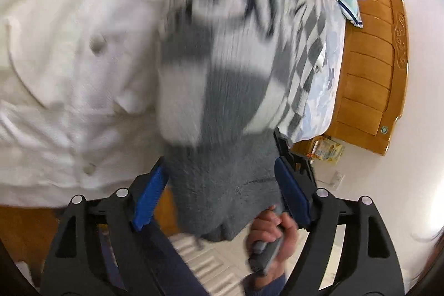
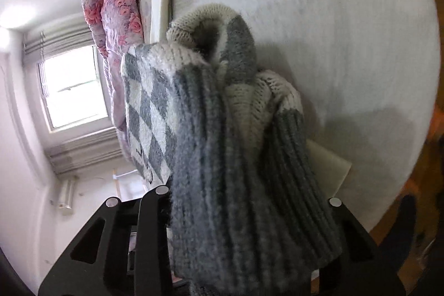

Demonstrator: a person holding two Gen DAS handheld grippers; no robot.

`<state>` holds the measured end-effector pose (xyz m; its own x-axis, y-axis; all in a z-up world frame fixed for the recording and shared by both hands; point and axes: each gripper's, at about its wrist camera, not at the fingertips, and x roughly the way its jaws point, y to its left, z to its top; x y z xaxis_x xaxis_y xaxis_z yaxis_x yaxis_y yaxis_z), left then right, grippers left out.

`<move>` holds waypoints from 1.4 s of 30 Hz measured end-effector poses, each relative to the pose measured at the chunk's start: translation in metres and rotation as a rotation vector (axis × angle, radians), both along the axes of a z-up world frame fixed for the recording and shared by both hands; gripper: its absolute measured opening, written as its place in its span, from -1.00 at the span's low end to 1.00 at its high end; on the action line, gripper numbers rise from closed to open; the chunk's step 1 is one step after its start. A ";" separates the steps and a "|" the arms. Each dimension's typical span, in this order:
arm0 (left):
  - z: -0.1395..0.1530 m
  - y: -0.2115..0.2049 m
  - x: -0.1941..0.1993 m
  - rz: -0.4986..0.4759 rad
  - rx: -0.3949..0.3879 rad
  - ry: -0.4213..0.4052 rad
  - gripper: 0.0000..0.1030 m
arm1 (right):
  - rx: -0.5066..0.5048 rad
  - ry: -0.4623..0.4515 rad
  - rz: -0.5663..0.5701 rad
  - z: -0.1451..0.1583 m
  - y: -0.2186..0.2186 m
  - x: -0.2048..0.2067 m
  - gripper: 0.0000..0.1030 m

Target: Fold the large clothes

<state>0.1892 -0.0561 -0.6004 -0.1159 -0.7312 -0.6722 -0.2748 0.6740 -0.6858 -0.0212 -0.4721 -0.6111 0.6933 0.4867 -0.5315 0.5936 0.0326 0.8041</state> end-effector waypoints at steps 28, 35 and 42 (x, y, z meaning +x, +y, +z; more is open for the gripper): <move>-0.068 -0.189 0.169 -0.433 0.066 -0.125 0.74 | -0.188 0.155 0.432 -0.019 -0.164 0.052 -0.33; -0.100 -0.214 0.181 -0.563 0.088 0.046 0.75 | -0.134 0.159 0.452 -0.021 -0.168 0.050 -0.32; -0.077 -0.242 0.182 -0.594 0.177 -0.074 0.08 | -0.191 0.153 0.528 -0.001 -0.176 0.062 -0.35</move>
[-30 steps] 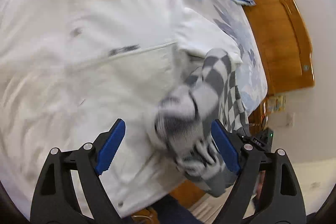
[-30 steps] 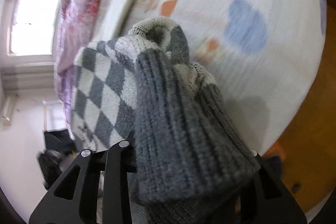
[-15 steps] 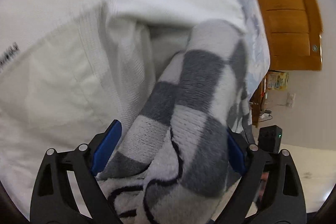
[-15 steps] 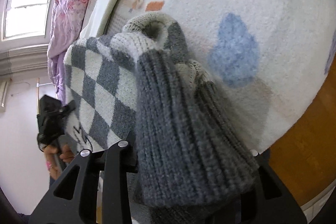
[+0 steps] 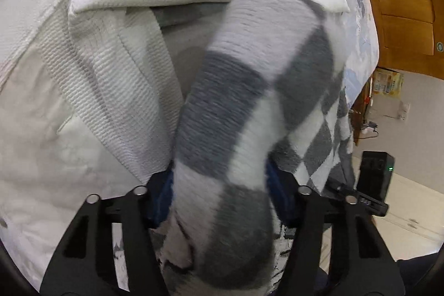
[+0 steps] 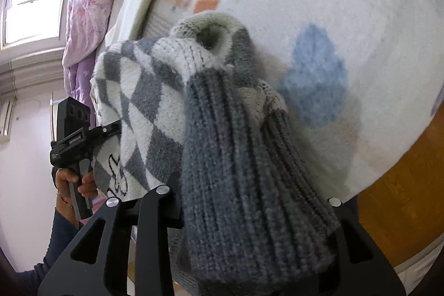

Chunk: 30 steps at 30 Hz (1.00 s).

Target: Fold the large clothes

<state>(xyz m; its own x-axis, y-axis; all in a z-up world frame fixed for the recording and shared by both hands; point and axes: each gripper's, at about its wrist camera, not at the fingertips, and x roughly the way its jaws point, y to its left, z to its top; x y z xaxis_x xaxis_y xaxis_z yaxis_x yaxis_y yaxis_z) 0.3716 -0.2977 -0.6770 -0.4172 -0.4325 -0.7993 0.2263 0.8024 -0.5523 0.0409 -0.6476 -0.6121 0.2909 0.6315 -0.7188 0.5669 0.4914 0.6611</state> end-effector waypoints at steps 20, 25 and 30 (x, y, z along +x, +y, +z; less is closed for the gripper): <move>0.015 -0.331 0.057 -0.347 -0.121 -0.217 0.01 | -0.197 -0.039 -0.383 0.008 -0.193 -0.039 -0.36; 0.013 -0.359 0.056 -0.408 -0.102 -0.236 0.09 | -0.201 -0.020 -0.437 -0.012 -0.182 -0.050 -0.27; 0.029 -0.318 0.056 -0.317 -0.092 -0.304 0.55 | -0.275 0.013 -0.344 -0.007 -0.181 -0.037 -0.06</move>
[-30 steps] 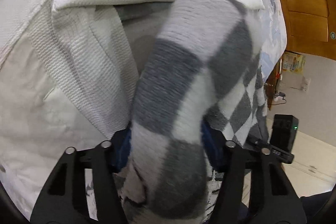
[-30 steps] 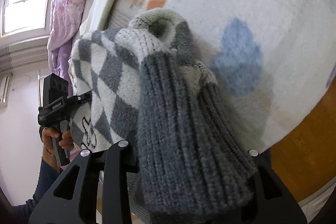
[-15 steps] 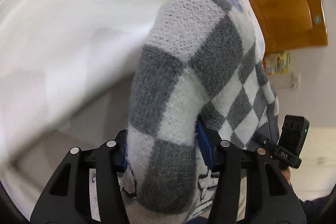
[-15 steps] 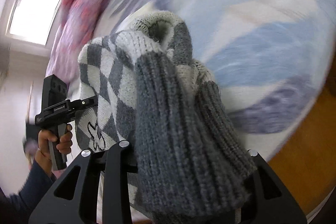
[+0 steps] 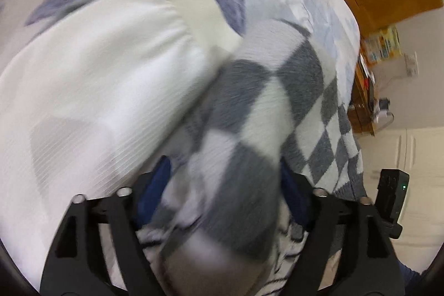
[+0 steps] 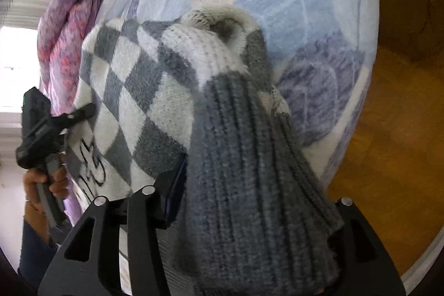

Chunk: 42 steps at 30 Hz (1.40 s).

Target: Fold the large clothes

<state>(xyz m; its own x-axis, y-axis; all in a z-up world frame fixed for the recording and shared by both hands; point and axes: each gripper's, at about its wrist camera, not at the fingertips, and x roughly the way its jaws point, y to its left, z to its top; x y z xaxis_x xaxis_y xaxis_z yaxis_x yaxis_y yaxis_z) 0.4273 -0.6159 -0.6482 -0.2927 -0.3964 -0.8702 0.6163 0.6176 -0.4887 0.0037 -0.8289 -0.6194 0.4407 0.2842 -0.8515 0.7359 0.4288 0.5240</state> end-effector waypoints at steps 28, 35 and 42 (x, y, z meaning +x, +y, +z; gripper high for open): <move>0.177 0.336 -0.131 0.556 0.051 -0.333 0.82 | -0.523 0.059 0.635 0.204 0.247 0.095 0.33; 0.272 0.407 -0.189 0.615 0.042 -0.456 0.90 | -0.632 -0.095 0.696 0.304 0.357 0.076 0.50; 0.371 0.469 -0.238 0.718 -0.006 -0.578 0.90 | -0.697 -0.230 0.694 0.394 0.417 0.049 0.65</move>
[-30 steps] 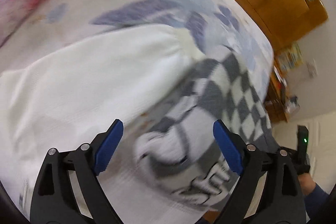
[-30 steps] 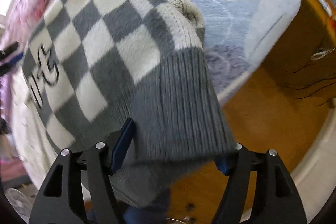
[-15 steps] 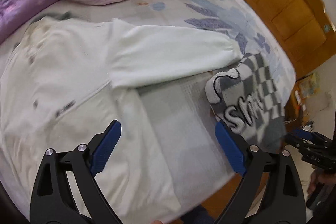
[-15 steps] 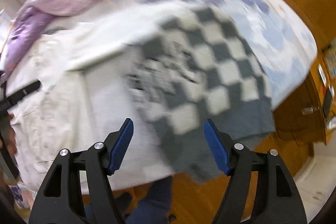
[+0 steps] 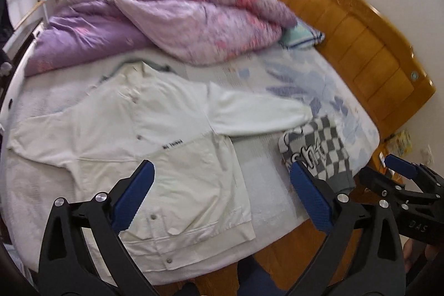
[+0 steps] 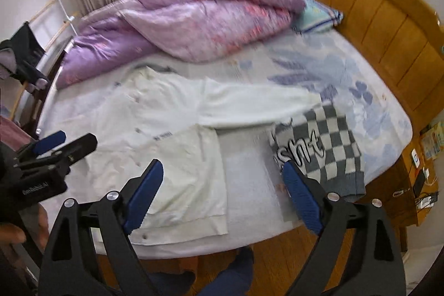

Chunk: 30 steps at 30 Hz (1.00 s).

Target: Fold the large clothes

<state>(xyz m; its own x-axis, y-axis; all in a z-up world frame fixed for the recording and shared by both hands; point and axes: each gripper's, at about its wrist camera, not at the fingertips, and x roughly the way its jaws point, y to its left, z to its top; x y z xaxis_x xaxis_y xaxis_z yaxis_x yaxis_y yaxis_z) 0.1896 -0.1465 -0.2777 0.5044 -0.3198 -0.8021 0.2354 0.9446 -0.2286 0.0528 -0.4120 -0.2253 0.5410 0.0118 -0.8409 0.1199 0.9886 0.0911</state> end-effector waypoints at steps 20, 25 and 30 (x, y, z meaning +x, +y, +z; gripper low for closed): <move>0.151 -0.001 -0.133 0.253 0.042 -0.215 0.90 | -0.019 -0.229 0.202 0.129 0.003 -0.088 0.82; 0.172 -0.029 -0.167 0.272 0.055 -0.243 0.90 | -0.020 -0.265 0.246 0.144 -0.016 -0.112 0.82; 0.188 -0.051 -0.194 0.277 0.071 -0.265 0.90 | -0.044 -0.304 0.268 0.157 -0.028 -0.136 0.82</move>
<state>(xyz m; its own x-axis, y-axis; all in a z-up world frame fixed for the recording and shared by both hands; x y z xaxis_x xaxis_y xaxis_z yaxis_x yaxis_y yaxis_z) -0.0044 -0.1974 -0.0898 0.7564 -0.0911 -0.6478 0.0113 0.9919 -0.1263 -0.0833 -0.4398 -0.0682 0.7475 0.1537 -0.6462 -0.1680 0.9850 0.0399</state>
